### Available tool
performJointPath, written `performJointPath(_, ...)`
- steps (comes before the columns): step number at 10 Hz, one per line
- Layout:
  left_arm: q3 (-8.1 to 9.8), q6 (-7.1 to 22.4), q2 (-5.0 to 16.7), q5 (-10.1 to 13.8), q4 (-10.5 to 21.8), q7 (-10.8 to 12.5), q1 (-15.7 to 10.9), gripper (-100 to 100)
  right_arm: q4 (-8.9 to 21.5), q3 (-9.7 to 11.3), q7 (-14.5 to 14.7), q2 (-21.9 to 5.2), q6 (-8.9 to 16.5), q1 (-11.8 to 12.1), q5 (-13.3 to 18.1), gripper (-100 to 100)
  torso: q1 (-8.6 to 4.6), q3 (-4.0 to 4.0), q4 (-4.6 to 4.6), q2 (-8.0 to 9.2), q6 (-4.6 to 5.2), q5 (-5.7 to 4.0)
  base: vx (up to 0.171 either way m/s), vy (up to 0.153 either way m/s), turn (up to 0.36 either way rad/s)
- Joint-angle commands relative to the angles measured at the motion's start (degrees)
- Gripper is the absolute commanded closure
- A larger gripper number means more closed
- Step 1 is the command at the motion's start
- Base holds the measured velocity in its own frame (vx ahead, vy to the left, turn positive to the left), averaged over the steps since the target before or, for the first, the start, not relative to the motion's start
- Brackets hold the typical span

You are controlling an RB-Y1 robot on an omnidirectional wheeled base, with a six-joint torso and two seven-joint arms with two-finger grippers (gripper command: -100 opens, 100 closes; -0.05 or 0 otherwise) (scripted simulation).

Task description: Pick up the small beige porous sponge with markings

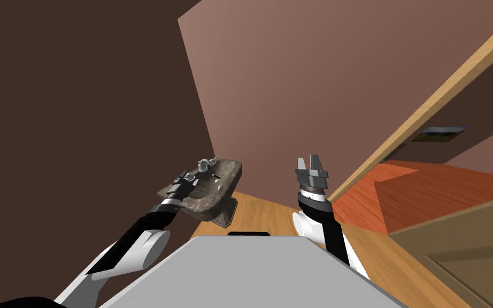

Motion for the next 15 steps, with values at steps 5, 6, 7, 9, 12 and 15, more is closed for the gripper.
performJointPath(5, 3.68, 9.01, 5.10, 5.11, -1.81, 2.01, 2.59, -100, 0.00, 0.00, 0.00, 0.00, 0.00, 0.00, 0.00, 0, -0.01, -0.01, 0.00, -0.01, 0.01, 0.00, 0.073, -0.059, 0.113)
performJointPath(6, 3.68, 10.23, 5.10, 5.11, -1.81, 2.01, 2.59, -100, 0.00, 0.00, 0.00, 0.00, 0.00, 0.01, 0.00, 0, 0.00, -0.02, -0.01, -0.04, -0.03, 0.00, 0.063, -0.050, 0.059)
performJointPath(7, 4.82, 12.26, 6.79, 6.75, -2.30, 2.65, 3.43, -100, 0.00, 0.00, 0.00, 0.00, 0.00, 0.00, 0.00, 0, 0.01, -0.01, -0.01, -0.01, 0.01, 0.01, 0.073, -0.066, 0.111)
performJointPath(9, 5.94, 15.11, 8.51, 8.38, -2.76, 3.28, 4.27, -100, 0.00, 0.00, 0.00, 0.00, 0.00, 0.00, 0.00, 0, -0.03, 0.01, 0.00, 0.02, 0.01, 0.00, 0.062, -0.060, 0.104)
performJointPath(12, 7.04, 19.55, 10.22, 10.00, -3.17, 3.91, 5.12, -100, 0.00, 0.00, 0.00, 0.00, 0.00, 0.01, 0.00, 0, -0.06, -0.05, -0.02, -0.09, -0.01, -0.01, 0.075, -0.067, 0.090)
performJointPath(15, 9.13, 24.55, 13.60, 13.14, -3.92, 5.11, 6.82, -100, 0.00, 0.00, 0.00, 0.00, 0.00, 0.00, 0.00, 0, -0.03, 0.02, 0.00, 0.04, 0.01, -0.01, 0.056, -0.065, 0.095)
